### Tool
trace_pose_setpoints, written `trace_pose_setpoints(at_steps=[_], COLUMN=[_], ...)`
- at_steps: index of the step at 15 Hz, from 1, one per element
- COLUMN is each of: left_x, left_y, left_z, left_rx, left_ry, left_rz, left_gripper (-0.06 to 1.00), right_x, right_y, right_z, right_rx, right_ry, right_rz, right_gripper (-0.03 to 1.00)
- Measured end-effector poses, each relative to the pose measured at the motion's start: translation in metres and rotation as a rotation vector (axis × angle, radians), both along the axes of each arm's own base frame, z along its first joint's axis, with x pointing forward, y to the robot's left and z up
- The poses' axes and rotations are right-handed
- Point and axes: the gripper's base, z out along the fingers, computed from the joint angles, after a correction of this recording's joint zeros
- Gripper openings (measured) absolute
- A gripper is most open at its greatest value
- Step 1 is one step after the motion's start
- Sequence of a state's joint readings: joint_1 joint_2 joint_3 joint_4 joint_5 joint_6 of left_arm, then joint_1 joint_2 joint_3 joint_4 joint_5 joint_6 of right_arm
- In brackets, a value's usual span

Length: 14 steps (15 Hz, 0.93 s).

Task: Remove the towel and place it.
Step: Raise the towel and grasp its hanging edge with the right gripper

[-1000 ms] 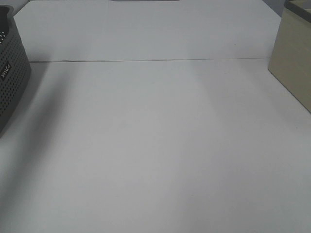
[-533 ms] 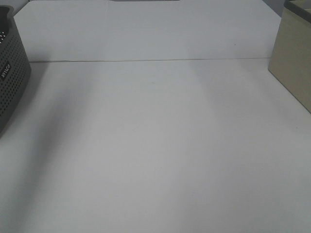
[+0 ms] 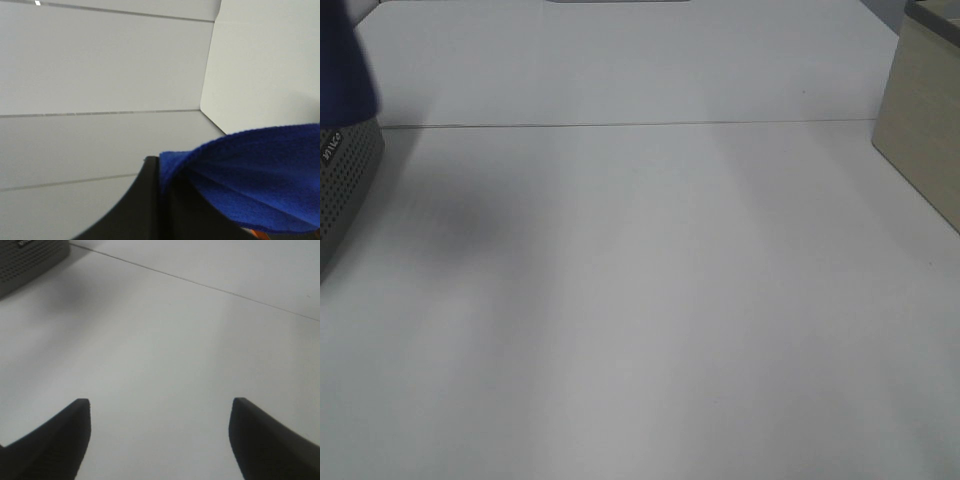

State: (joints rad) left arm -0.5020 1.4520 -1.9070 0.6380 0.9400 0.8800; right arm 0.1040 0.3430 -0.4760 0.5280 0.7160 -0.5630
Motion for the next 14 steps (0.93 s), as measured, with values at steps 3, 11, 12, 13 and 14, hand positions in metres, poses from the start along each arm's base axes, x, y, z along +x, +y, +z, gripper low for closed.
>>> trace_pose_setpoints(at_steps=[3,11,12,13,14], left_x=[-0.023,-0.057,-0.059,-0.059,-0.06], left_y=[-0.048,-0.092,-0.094,-0.094,-0.094], left_z=[0.0,-0.011,-0.012,-0.013,-0.014], left_rx=[0.044,0.078,0.084,0.088,0.083], left_ry=[-0.005,0.121,0.129,0.142,0.15], left_rz=[-0.193,-0.436,-0.448,-0.45,-0.455], left_gripper=[0.0,0.0,0.0,0.0,0.0], right_x=[0.054,0.146,0.16,0.172,0.185], right_y=[0.028,0.065,0.068,0.072,0.078], right_z=[-0.002,-0.036,-0.037,-0.038,-0.041], right_rx=[0.079,0.378,0.406,0.435,0.46], right_ry=[-0.015,-0.085,-0.083,-0.081,-0.071], right_rz=[0.283,0.675,0.709,0.739,0.769], right_gripper=[0.75,0.75,0.75,0.75,0.75])
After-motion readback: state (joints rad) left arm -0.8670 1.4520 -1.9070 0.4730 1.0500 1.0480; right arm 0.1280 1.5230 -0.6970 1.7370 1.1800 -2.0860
